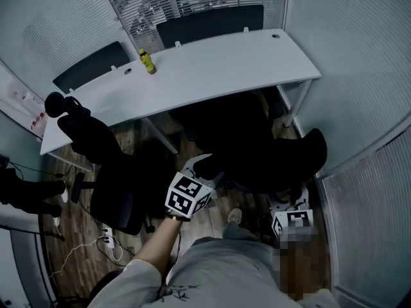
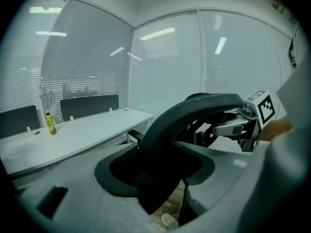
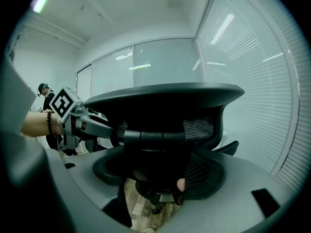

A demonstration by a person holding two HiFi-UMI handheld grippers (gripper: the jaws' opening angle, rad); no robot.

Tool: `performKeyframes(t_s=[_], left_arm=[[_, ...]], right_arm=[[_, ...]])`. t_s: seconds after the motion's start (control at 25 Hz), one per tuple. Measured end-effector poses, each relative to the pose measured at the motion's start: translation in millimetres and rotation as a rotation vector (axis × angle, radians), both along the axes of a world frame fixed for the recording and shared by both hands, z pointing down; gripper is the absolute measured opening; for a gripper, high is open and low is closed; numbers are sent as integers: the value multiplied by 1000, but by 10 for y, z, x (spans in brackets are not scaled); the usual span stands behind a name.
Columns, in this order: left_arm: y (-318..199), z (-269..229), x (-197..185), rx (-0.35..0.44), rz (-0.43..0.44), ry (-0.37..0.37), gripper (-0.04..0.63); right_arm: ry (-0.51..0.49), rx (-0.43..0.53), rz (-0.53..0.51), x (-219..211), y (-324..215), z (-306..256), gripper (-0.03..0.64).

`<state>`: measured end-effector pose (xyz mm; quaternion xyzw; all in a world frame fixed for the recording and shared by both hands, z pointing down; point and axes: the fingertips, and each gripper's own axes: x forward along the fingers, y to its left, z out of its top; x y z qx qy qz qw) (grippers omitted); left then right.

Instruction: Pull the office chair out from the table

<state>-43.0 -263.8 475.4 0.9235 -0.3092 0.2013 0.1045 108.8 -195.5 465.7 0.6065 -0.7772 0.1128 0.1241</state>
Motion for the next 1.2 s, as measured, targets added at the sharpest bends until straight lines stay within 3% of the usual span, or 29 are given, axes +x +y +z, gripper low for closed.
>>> performKeyframes(t_s=[0.84, 1.2], left_arm=[[1303, 37, 64, -5, 54, 14, 226], [1597, 54, 128, -4, 59, 8, 225]], right_arm=[[-8, 6, 50, 28, 1377, 14, 288], [-8, 10, 58, 95, 1672, 42, 288]])
